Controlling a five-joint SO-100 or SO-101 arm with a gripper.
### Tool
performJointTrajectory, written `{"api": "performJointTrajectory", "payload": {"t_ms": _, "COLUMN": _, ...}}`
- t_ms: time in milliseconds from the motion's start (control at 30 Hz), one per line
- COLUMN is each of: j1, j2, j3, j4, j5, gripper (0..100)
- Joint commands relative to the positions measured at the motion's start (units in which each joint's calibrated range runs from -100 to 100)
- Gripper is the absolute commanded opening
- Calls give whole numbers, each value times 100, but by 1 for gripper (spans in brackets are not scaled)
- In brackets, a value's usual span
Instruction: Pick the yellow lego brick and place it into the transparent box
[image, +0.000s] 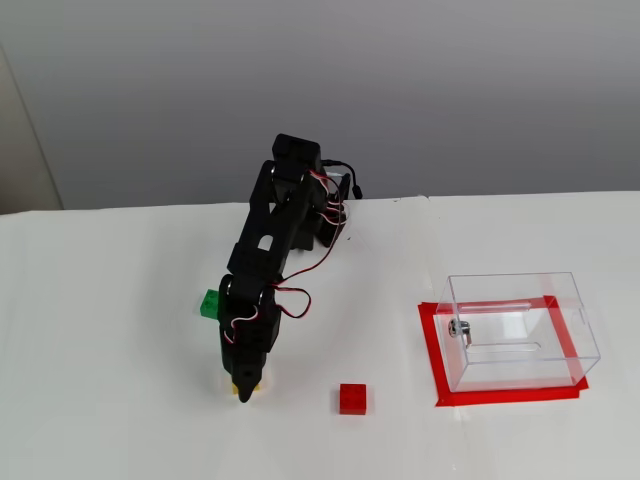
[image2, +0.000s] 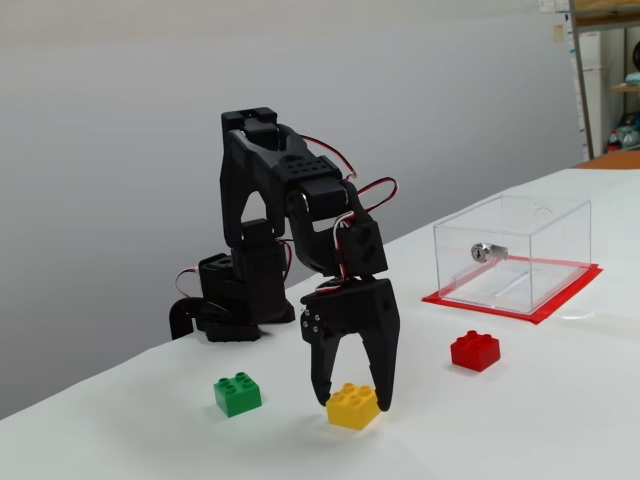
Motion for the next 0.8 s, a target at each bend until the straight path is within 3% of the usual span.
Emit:
{"api": "performJointTrajectory", "payload": {"t_ms": 0, "j1": 7, "j2": -29, "j3": -155, "j4": -66, "j5": 29, "gripper": 22}}
{"api": "performJointTrajectory", "payload": {"t_ms": 100, "j1": 7, "j2": -29, "j3": -137, "j4": -66, "j5": 29, "gripper": 19}}
{"api": "performJointTrajectory", "payload": {"t_ms": 767, "j1": 66, "j2": -29, "j3": 216, "j4": 12, "j5": 29, "gripper": 19}}
